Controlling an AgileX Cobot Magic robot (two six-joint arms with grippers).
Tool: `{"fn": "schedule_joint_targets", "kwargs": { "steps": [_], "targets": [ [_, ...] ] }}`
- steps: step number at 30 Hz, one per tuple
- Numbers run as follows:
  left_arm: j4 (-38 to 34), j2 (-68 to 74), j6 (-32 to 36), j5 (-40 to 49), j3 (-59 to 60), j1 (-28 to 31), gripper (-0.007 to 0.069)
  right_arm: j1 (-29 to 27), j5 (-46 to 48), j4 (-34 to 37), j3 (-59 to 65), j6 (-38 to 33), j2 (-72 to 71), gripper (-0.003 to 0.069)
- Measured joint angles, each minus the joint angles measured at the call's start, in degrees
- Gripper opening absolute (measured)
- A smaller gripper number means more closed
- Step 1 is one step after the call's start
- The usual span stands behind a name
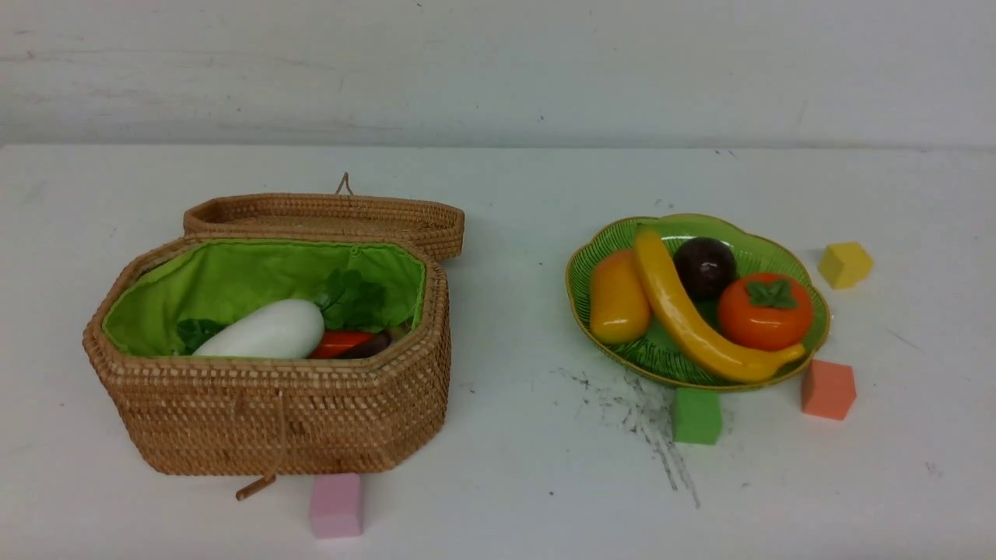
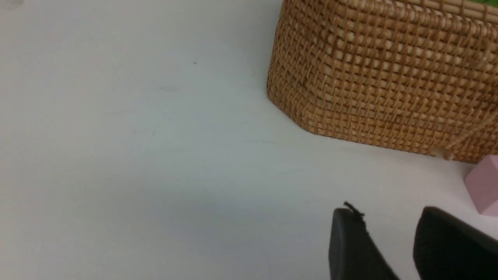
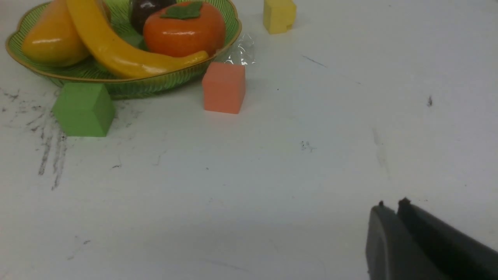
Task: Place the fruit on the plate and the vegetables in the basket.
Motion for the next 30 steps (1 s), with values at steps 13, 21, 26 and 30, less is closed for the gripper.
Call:
{"fn": "schedule_joint_targets", "kwargs": {
  "steps": [13,21,26,30],
  "targets": [
    [0.0,0.0,0.0,0.0,0.0,0.0,0.0239,0.0,0.0,0.0,0.0,0.0,0.0,0.0075],
    [0.0,0.0,0.0,0.0,0.0,0.0,0.0239,0.0,0.0,0.0,0.0,0.0,0.0,0.0087],
    [0.0,0.0,0.0,0.0,0.0,0.0,0.0239,0.0,0.0,0.0,0.0,0.0,0.0,0.0093],
    [0.0,0.0,0.0,0.0,0.0,0.0,0.0239,0.0,0.0,0.0,0.0,-0.1,0.0,0.0099]
  ]
}}
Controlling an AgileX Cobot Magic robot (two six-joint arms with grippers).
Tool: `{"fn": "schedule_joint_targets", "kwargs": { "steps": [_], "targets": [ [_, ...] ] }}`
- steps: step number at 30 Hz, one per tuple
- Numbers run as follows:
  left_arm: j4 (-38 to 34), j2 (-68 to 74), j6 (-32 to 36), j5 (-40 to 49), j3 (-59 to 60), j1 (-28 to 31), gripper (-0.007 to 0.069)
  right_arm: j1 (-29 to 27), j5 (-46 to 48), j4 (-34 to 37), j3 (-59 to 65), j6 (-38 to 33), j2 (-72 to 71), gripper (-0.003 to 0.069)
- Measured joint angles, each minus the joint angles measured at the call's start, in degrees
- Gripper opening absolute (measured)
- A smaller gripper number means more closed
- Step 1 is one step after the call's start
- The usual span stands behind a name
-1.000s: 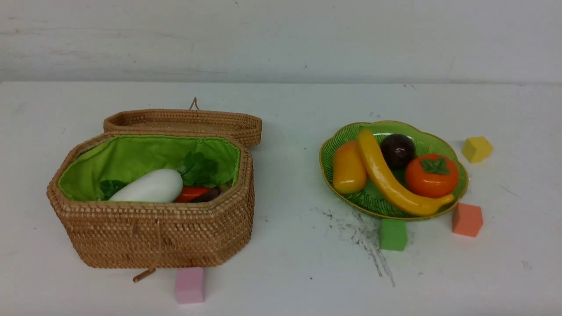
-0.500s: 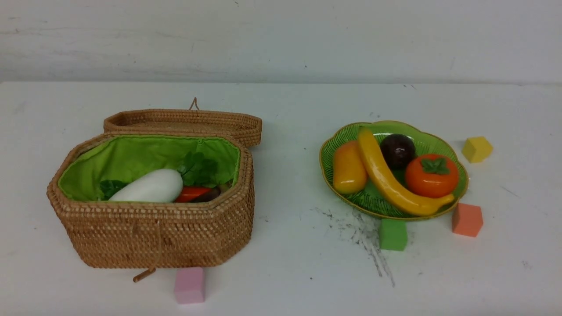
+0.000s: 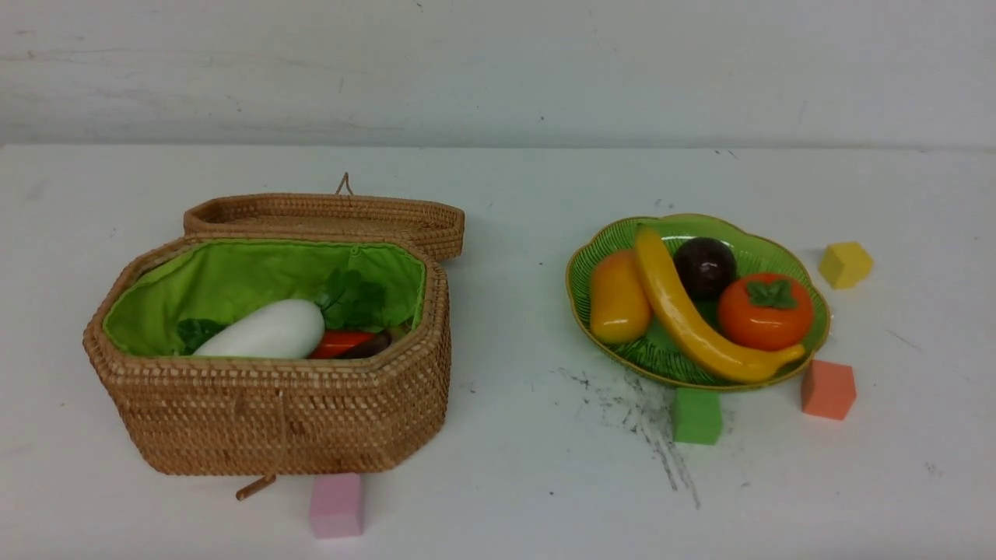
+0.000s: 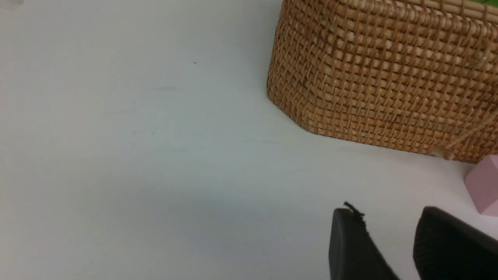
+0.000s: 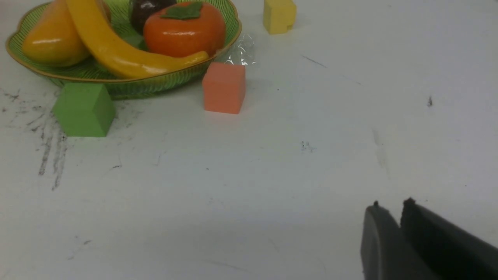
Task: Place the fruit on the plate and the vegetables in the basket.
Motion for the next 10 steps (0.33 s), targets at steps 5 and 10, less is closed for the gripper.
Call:
{"fn": "schedule_joint_targets", "kwargs": {
  "steps": [5,10],
  "targets": [
    [0.0,0.0,0.0,0.0,0.0,0.0,0.0239,0.0,0.0,0.0,0.0,-0.1,0.0,0.0105],
    [0.0,0.0,0.0,0.0,0.0,0.0,0.0239,0.0,0.0,0.0,0.0,-0.1,0.0,0.0110]
  ]
}}
